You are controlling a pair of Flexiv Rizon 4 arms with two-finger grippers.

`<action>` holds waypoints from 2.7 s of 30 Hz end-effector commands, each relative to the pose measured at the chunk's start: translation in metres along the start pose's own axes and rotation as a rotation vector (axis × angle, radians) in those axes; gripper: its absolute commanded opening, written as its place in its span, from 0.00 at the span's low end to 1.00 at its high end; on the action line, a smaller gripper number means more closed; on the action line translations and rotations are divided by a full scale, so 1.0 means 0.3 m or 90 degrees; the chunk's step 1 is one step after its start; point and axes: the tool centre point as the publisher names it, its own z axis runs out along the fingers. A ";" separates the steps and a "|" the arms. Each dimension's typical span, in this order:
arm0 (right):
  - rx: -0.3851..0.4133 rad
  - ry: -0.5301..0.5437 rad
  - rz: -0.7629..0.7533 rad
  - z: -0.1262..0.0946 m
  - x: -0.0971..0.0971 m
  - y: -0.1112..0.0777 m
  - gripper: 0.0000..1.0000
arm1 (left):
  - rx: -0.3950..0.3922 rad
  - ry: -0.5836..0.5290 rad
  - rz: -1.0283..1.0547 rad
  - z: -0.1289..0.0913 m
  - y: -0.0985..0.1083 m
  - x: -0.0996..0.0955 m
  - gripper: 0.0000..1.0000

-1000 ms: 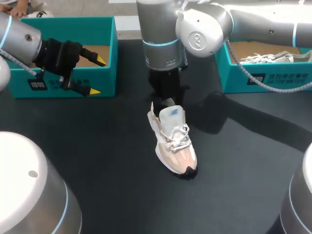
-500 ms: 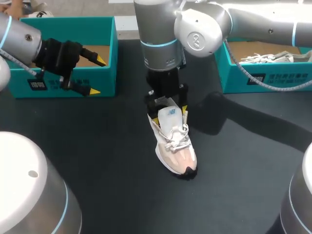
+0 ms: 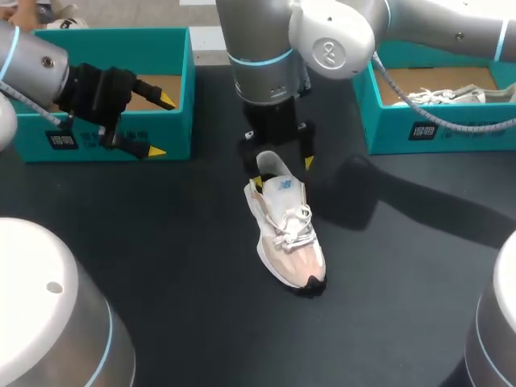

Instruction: Take the shoe out of the shoebox, open the shoe tongue, remove and reinsert the insole, then place the shoe into the shoebox

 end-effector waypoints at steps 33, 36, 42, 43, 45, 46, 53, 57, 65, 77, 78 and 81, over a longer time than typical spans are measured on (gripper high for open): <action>-0.021 0.051 -0.011 0.035 0.023 -0.039 0.31 | -0.001 0.001 0.000 0.000 0.000 0.001 1.00; -0.035 0.061 -0.009 0.014 0.027 -0.044 0.31 | -0.001 0.001 0.000 0.000 0.000 0.001 1.00; -0.047 0.113 -0.013 0.078 0.056 -0.015 0.30 | -0.001 0.001 0.000 0.000 0.000 0.001 1.00; -0.045 0.116 -0.015 0.087 0.059 -0.011 0.30 | -0.001 0.001 0.000 0.000 0.000 0.001 1.00; -0.053 0.131 -0.010 0.098 0.055 -0.006 0.30 | -0.001 0.001 0.000 0.000 0.000 0.001 1.00; -0.052 0.131 -0.012 0.099 0.055 -0.005 0.31 | -0.001 0.001 0.000 0.000 0.000 0.001 1.00; -0.082 0.129 -0.047 0.043 0.029 -0.005 0.36 | -0.001 0.001 0.000 0.000 0.000 0.001 1.00; -0.097 0.134 -0.208 -0.029 0.031 -0.003 0.40 | -0.001 0.001 0.000 0.000 0.000 0.001 1.00; -0.059 0.023 -0.507 -0.117 0.053 0.054 1.00 | -0.001 0.001 0.000 0.000 0.000 0.001 1.00; -0.059 0.023 -0.507 -0.117 0.053 0.054 1.00 | -0.001 0.001 0.000 0.000 0.000 0.001 1.00; -0.083 0.025 -0.595 -0.093 0.062 0.077 1.00 | -0.001 0.001 0.000 0.000 0.000 0.001 1.00; -0.108 -0.026 -0.711 -0.105 0.062 0.121 1.00 | -0.001 0.001 0.000 0.000 0.000 0.001 1.00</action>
